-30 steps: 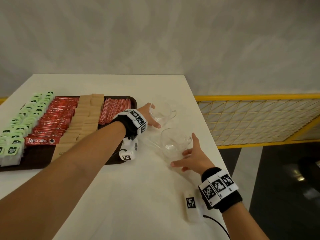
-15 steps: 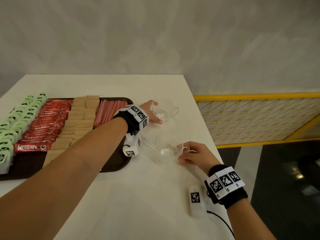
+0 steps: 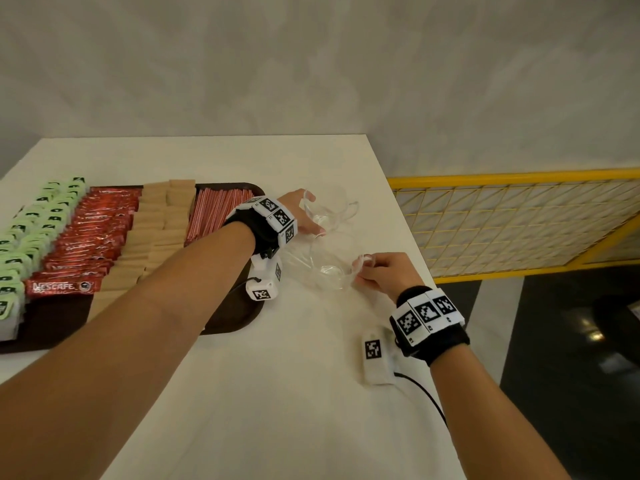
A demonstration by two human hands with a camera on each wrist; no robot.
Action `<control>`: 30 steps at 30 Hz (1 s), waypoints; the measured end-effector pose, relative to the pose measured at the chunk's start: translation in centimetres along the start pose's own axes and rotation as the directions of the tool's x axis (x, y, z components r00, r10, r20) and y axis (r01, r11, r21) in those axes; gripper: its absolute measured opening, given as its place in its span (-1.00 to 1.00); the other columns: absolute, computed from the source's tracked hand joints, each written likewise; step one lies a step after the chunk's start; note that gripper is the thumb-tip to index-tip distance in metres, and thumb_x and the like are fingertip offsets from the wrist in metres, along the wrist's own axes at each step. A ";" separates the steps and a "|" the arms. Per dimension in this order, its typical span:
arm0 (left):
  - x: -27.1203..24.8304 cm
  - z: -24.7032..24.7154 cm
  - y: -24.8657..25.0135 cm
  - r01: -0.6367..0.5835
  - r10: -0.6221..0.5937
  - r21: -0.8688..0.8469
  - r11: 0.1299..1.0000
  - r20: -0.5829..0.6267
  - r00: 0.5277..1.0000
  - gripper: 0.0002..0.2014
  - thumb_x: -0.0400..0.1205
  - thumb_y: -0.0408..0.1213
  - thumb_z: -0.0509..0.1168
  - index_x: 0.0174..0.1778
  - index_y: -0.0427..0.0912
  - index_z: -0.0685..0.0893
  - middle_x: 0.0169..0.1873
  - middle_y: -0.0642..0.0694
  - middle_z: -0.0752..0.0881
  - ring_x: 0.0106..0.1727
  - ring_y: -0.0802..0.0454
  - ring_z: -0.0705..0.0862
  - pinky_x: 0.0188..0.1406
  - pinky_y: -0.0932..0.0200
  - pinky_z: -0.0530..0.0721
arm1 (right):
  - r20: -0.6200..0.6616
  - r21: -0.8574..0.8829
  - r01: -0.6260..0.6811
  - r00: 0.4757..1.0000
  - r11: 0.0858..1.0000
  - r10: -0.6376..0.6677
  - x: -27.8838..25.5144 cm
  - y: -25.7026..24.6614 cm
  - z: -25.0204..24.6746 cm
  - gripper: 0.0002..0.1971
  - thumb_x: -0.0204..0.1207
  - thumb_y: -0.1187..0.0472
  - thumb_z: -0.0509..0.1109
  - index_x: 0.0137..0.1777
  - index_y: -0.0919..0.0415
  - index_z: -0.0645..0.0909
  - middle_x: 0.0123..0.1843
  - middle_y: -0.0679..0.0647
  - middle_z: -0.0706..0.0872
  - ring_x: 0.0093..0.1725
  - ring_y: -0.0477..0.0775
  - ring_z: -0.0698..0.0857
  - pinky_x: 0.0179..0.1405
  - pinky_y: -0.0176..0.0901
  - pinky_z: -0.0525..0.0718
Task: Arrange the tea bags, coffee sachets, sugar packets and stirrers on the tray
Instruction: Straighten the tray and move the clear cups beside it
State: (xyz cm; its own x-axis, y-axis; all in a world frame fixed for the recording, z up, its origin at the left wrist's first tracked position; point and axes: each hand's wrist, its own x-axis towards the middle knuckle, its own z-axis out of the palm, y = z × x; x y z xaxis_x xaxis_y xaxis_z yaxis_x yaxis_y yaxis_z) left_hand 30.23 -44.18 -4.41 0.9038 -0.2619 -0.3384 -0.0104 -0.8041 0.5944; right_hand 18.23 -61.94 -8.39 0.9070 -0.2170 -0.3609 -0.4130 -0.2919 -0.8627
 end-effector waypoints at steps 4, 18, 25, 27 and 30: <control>0.2 -0.1 -0.2 0.000 0.000 0.006 1.000 0.007 1.000 -0.24 0.40 -0.17 0.55 0.48 -0.14 0.34 0.28 -0.20 0.59 0.30 -0.13 0.56 0.30 0.11 0.45 | 0.005 -0.042 0.010 1.000 0.999 -0.010 0.1 -0.3 -0.4 -0.76 0.41 0.41 0.45 -0.43 0.14 0.63 -0.19 0.21 0.72 0.06 0.26 0.74 0.25 0.16 0.65; 0.1 0.3 0.2 0.018 -0.018 0.002 1.000 -0.010 1.000 -0.25 0.41 -0.16 0.54 0.45 -0.18 0.33 0.29 -0.18 0.60 0.33 -0.10 0.54 0.26 0.16 0.43 | 0.047 0.020 0.014 0.999 1.000 -0.015 1.0 -0.1 0.0 -0.84 0.40 0.44 0.45 -0.07 0.55 0.64 0.06 0.43 0.73 -0.02 0.18 0.73 0.22 0.15 0.68; 0.0 0.2 0.2 0.023 -0.023 0.012 1.000 -0.016 1.000 -0.29 0.42 -0.15 0.53 0.43 -0.17 0.37 0.29 -0.16 0.61 0.32 -0.10 0.55 0.27 0.17 0.43 | 0.051 0.046 0.006 0.999 0.999 -0.009 1.1 0.2 -0.1 -0.76 0.41 0.44 0.46 -0.43 0.18 0.59 -0.17 0.22 0.71 0.04 0.26 0.75 0.22 0.13 0.68; 0.1 0.2 0.2 0.024 -0.024 0.009 1.000 -0.017 1.000 -0.30 0.42 -0.14 0.54 0.42 -0.17 0.38 0.29 -0.16 0.61 0.32 -0.10 0.56 0.27 0.16 0.44 | 0.047 0.067 0.006 0.999 0.998 -0.009 1.1 0.2 -0.1 -0.71 0.41 0.45 0.46 -0.47 0.17 0.56 -0.19 0.22 0.70 -0.01 0.23 0.74 0.22 0.12 0.68; 0.1 0.3 0.2 0.021 -0.021 0.007 1.000 -0.022 1.000 -0.30 0.42 -0.15 0.54 0.42 -0.18 0.38 0.28 -0.16 0.61 0.32 -0.10 0.56 0.26 0.17 0.43 | 0.049 0.092 -0.003 0.999 0.996 -0.001 1.0 0.2 0.0 -0.70 0.41 0.48 0.44 -0.47 0.20 0.53 -0.20 0.22 0.67 -0.09 0.15 0.70 0.22 0.11 0.68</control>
State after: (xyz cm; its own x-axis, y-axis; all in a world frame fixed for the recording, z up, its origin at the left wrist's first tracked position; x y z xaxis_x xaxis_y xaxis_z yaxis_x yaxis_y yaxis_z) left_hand 30.22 -44.52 -4.52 0.9129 -0.2335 -0.3348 0.0056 -0.8130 0.5823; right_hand 19.03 -62.26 -8.93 0.9105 -0.1704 -0.3767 -0.4066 -0.2044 -0.8904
